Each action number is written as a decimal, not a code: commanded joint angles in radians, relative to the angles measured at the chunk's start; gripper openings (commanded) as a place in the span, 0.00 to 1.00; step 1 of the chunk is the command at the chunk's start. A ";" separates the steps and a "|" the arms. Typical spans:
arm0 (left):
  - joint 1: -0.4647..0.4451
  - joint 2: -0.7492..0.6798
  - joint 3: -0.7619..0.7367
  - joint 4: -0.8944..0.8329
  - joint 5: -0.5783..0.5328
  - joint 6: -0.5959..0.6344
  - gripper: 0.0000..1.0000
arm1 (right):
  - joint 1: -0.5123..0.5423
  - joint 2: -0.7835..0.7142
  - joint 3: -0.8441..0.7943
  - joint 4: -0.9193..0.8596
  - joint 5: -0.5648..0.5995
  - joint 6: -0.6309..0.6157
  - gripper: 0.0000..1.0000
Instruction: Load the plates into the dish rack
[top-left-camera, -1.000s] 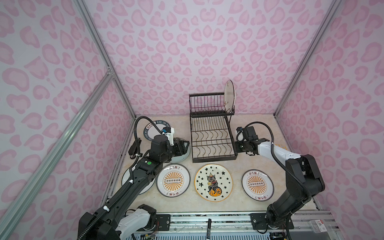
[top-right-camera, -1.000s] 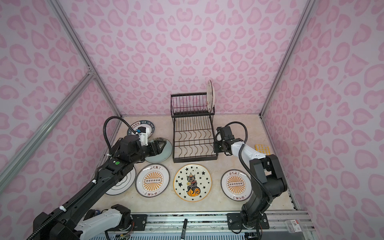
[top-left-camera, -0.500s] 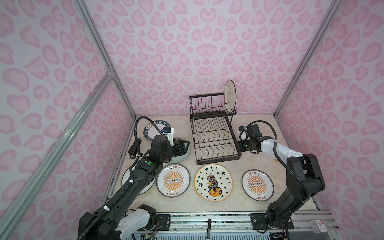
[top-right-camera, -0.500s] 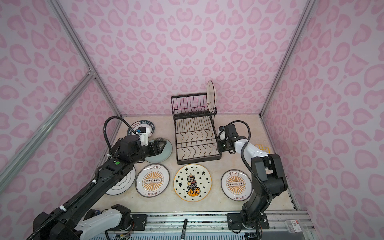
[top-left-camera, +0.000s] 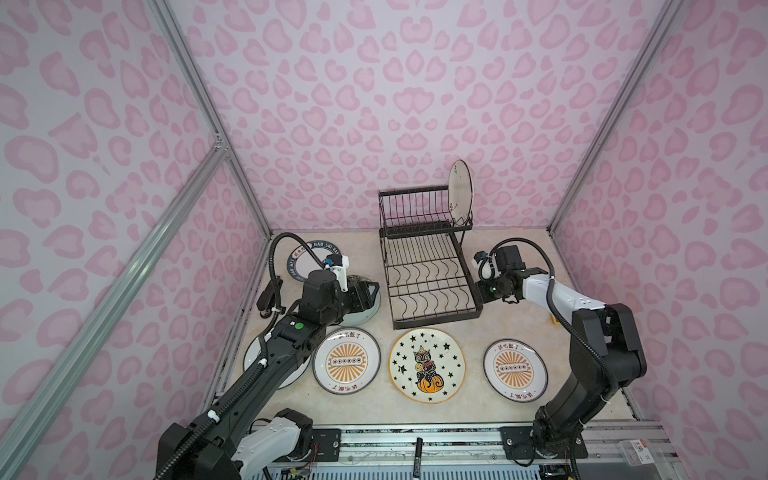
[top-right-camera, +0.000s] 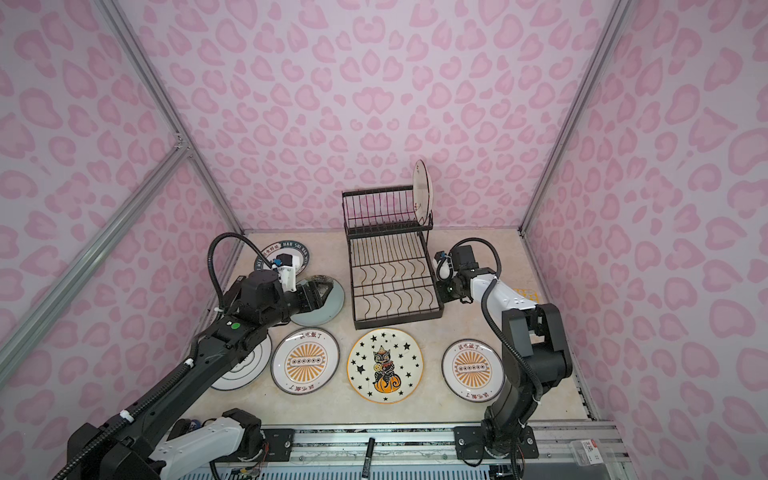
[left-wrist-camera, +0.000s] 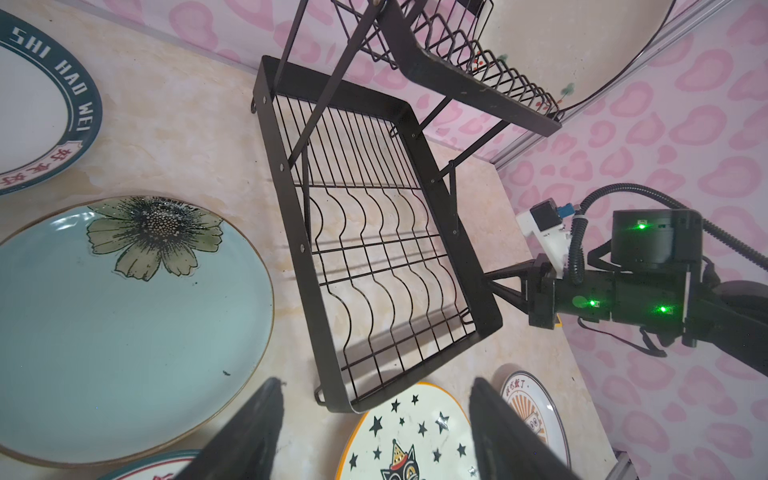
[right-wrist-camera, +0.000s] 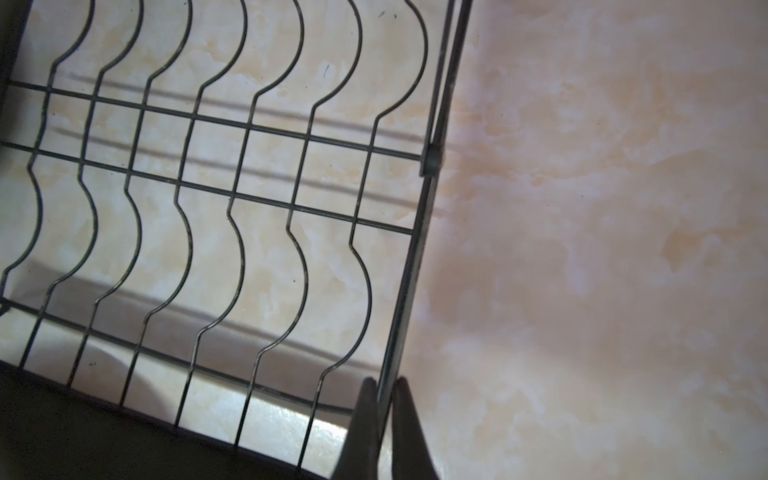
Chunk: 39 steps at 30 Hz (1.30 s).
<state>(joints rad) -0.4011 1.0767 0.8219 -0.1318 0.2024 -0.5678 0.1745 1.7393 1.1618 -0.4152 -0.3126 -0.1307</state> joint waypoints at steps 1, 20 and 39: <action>0.001 0.004 0.007 0.009 0.004 0.011 0.73 | 0.003 0.033 0.022 -0.010 -0.078 -0.100 0.00; 0.001 -0.001 0.013 -0.002 -0.001 0.014 0.73 | 0.047 0.055 0.045 -0.051 -0.124 -0.201 0.00; 0.002 0.007 0.014 -0.052 -0.093 -0.010 0.75 | 0.025 0.007 0.040 0.024 -0.080 -0.103 0.24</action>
<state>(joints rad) -0.4011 1.0790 0.8272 -0.1707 0.1486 -0.5690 0.2062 1.7622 1.2118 -0.4210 -0.3828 -0.2554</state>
